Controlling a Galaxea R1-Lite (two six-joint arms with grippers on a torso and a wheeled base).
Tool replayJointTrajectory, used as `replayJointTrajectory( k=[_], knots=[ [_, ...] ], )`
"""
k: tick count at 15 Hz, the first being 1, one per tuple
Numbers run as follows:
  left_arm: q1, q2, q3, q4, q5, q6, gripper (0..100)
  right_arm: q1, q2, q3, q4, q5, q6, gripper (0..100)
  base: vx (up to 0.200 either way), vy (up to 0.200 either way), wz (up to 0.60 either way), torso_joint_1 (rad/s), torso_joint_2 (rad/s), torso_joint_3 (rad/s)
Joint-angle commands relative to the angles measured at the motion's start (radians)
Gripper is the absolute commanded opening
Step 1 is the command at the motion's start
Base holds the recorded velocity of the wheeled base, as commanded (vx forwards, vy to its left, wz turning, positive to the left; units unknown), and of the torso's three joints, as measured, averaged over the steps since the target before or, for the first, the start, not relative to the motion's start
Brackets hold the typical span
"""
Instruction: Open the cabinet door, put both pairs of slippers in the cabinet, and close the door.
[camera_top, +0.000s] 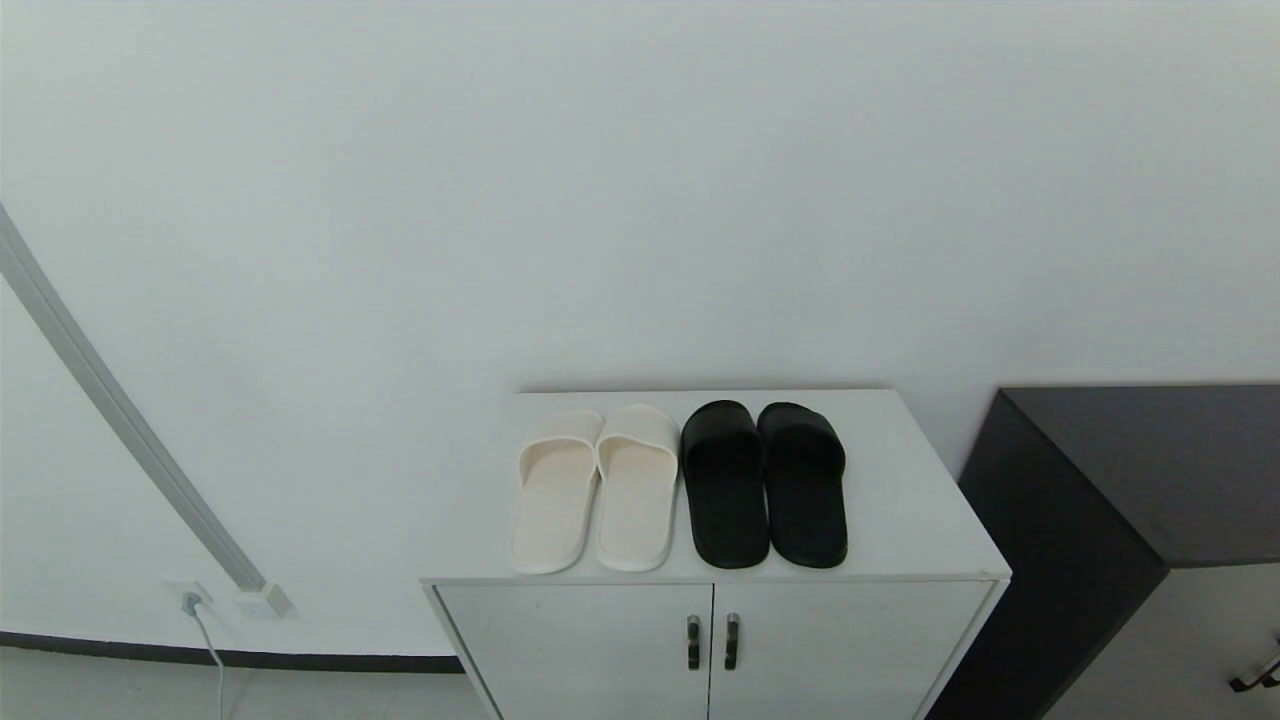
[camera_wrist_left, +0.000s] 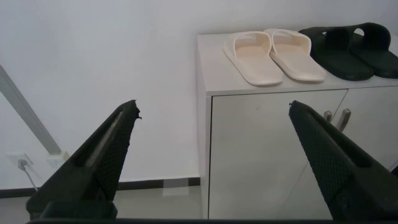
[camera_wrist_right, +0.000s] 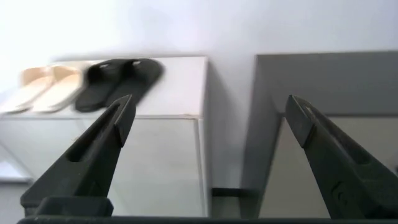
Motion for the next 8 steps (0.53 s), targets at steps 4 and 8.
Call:
replayJointTrajectory(
  k=[4,8],
  knots=[
    [0.0,0.001,0.0,0.0,-0.001,-0.002,100,0.163,0.616,-0.088,-0.198,0.092,-0.017,100,0.0,0.0,0.0,0.0,0.0,0.0],
    [0.0,0.001,0.0,0.0,-0.001,-0.002,100,0.385,0.856,-0.231,-0.28,0.036,0.134,100,0.0,0.0,0.0,0.0,0.0,0.0]
  ],
)
